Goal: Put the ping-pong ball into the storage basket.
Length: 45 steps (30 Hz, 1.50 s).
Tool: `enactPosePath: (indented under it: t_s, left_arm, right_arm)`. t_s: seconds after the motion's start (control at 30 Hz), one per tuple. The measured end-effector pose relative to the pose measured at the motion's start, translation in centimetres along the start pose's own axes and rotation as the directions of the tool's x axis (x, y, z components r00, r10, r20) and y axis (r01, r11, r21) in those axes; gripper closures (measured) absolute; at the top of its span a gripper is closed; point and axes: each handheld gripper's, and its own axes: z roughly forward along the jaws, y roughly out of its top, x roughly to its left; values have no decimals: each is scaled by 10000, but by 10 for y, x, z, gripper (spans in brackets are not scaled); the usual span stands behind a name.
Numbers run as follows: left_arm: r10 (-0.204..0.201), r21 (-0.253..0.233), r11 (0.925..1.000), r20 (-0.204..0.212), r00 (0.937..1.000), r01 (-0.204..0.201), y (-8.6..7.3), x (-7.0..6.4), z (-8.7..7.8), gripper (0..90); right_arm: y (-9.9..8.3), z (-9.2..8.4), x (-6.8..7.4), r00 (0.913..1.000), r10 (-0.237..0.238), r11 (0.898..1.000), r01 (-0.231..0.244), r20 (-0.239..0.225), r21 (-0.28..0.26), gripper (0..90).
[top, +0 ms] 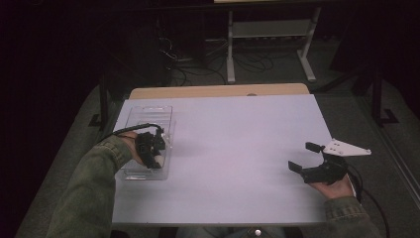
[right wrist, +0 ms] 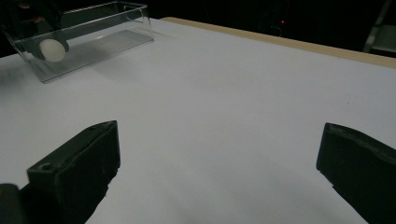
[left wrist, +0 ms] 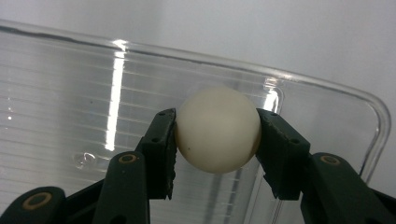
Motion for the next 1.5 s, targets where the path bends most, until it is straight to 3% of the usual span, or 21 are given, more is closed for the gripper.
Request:
enactPosePath:
  t_s: [0.3,0.4,0.57,0.7,1.1,1.3,1.5]
  left_arm:
    - [-548,-31,9985,231,9982,549,-4,3,-2,465]
    - [-737,0,9973,95,9972,737,-4,5,-1,396]
    - [-986,-92,9951,-83,9951,985,-4,6,-4,358]
    - [-1366,-163,9906,-436,9897,1360,-6,6,-8,254]
    - [-1759,-263,9844,-1011,9792,1741,-8,6,-16,79]
    - [-2096,-609,9771,-1149,9710,2037,-12,6,-22,5]
    - [-2341,-1148,9686,-1228,9644,2205,-19,6,-31,0]
  right_arm:
    - [0,0,1,10000,-8,10000,8,-95,20,0]
    - [0,0,1,10000,-6,10000,6,-96,32,0]
    - [0,0,1,9999,7,10000,-6,-119,10,0]
    - [0,0,1,10000,-2,10000,2,-91,27,0]
    - [0,0,2,9999,9,10000,-9,-103,76,0]
    - [0,-1,2,10000,-15,10000,16,-92,41,0]
    - [0,-1,2,10000,-12,10000,12,-79,41,0]
